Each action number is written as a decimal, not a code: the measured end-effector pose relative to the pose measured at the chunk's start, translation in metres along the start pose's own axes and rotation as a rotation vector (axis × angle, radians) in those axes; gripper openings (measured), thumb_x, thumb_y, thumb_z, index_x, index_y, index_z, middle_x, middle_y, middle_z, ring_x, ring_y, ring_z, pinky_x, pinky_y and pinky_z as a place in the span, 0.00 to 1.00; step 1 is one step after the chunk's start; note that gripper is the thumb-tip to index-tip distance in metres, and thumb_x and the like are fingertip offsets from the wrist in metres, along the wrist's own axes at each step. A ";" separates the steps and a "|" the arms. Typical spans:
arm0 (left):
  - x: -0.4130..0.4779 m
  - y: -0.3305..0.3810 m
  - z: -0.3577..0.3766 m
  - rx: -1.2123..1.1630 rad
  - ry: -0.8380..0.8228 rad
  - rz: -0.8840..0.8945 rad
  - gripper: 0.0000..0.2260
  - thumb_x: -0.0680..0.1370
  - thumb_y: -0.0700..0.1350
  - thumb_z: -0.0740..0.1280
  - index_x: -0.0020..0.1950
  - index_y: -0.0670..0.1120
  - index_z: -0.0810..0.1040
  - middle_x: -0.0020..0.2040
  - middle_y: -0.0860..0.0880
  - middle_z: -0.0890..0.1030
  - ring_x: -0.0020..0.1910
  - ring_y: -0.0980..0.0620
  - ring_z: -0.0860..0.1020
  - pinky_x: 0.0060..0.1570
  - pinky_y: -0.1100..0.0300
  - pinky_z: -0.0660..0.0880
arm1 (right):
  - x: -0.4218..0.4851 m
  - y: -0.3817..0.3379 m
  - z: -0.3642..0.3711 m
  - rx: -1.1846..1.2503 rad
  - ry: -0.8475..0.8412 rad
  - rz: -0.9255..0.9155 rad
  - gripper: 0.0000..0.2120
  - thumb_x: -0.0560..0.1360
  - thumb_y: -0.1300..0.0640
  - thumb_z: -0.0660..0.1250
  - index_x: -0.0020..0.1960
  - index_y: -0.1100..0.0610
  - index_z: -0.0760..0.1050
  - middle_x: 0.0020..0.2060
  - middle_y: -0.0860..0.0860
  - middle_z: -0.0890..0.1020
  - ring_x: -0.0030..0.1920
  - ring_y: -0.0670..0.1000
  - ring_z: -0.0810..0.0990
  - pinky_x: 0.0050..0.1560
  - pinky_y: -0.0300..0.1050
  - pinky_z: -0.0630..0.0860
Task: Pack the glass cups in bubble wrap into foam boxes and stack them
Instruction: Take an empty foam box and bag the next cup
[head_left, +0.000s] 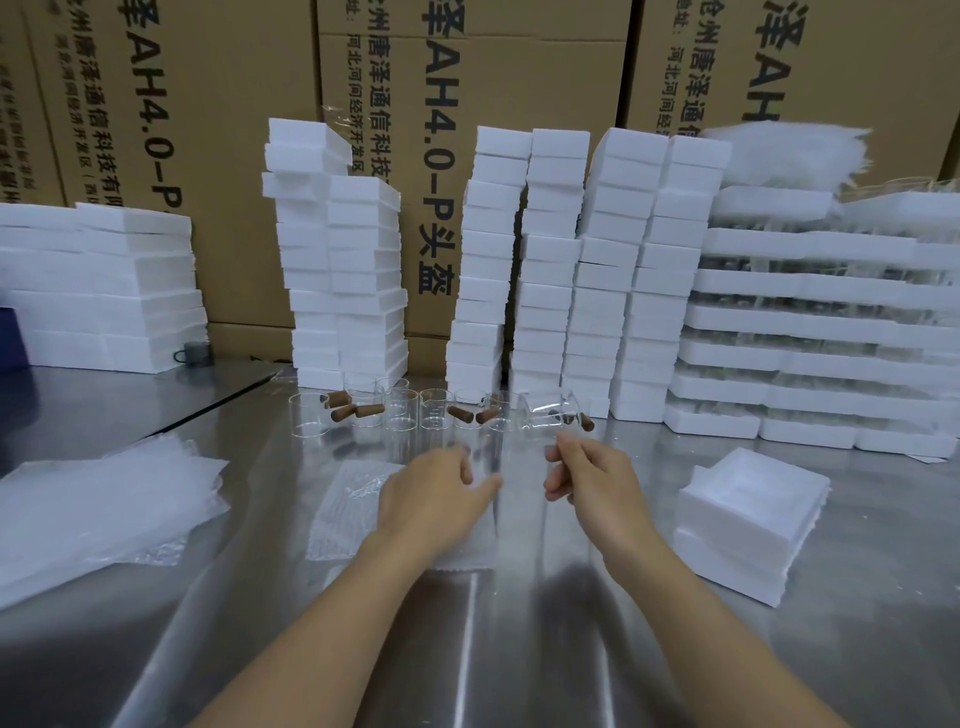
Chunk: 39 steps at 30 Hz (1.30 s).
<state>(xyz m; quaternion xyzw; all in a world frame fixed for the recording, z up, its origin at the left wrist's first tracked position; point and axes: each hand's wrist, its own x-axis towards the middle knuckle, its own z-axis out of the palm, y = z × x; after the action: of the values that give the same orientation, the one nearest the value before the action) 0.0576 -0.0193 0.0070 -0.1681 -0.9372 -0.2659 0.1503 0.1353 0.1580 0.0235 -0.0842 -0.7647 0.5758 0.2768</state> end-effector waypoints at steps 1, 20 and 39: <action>0.001 -0.004 0.002 0.060 -0.065 -0.004 0.20 0.77 0.70 0.66 0.45 0.53 0.74 0.43 0.57 0.79 0.44 0.52 0.78 0.44 0.53 0.71 | 0.001 0.003 -0.001 0.011 0.014 0.033 0.18 0.86 0.49 0.60 0.47 0.60 0.81 0.30 0.50 0.83 0.32 0.46 0.81 0.42 0.44 0.72; 0.005 -0.011 0.004 0.042 -0.099 -0.034 0.10 0.82 0.53 0.69 0.44 0.51 0.80 0.45 0.55 0.83 0.47 0.49 0.81 0.48 0.53 0.78 | 0.002 0.008 0.002 -0.016 -0.015 0.105 0.18 0.86 0.49 0.61 0.44 0.58 0.80 0.30 0.51 0.83 0.31 0.47 0.82 0.39 0.42 0.70; -0.005 0.021 -0.007 -0.354 0.256 0.314 0.05 0.85 0.54 0.66 0.52 0.59 0.80 0.50 0.61 0.76 0.48 0.62 0.77 0.46 0.64 0.73 | -0.005 0.008 0.006 -0.288 -0.125 0.047 0.17 0.82 0.45 0.66 0.40 0.52 0.84 0.30 0.44 0.83 0.33 0.43 0.79 0.41 0.40 0.73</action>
<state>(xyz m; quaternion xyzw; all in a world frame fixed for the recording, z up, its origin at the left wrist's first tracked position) 0.0718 -0.0078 0.0202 -0.2999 -0.8119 -0.4184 0.2752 0.1348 0.1531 0.0131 -0.1049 -0.8528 0.4708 0.2002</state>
